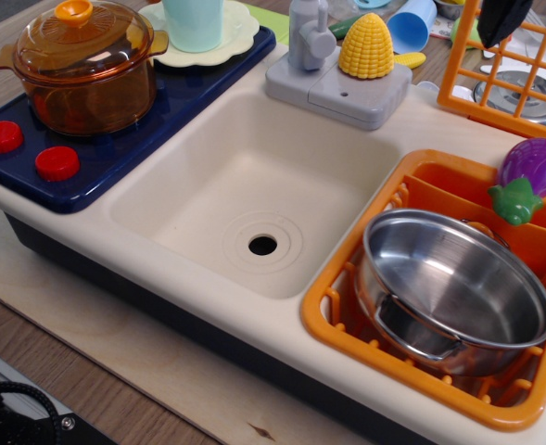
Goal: Put eggplant into pan
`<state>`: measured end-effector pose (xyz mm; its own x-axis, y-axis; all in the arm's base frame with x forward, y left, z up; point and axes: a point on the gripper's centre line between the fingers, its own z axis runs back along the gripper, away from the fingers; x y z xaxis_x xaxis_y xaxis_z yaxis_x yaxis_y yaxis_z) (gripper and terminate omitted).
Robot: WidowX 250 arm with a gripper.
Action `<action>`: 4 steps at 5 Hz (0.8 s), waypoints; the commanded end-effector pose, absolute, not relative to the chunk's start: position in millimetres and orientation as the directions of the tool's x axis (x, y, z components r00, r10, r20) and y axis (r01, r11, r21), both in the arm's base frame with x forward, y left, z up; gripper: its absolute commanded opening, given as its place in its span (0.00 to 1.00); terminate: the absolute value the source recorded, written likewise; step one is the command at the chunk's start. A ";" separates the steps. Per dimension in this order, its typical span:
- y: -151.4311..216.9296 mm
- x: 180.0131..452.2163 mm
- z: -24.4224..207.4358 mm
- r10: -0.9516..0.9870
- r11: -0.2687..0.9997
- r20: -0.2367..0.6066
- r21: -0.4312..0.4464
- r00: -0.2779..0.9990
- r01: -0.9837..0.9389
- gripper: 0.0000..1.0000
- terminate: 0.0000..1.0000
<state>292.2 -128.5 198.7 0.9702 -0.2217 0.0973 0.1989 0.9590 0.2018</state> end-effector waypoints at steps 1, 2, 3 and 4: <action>-128.5 292.2 198.7 -0.222 0.959 0.097 0.202 0.970 0.199 1.00 0.00; -136.6 298.9 195.5 -0.238 0.953 0.128 0.219 0.963 0.207 1.00 0.00; -140.2 307.2 183.9 -0.280 0.945 0.184 0.224 0.942 0.237 1.00 0.00; -139.6 310.9 174.4 -0.271 0.953 0.195 0.189 0.943 0.235 1.00 0.00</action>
<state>305.4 -140.8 155.5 0.9534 -0.2611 0.1511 0.2342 0.9563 0.1748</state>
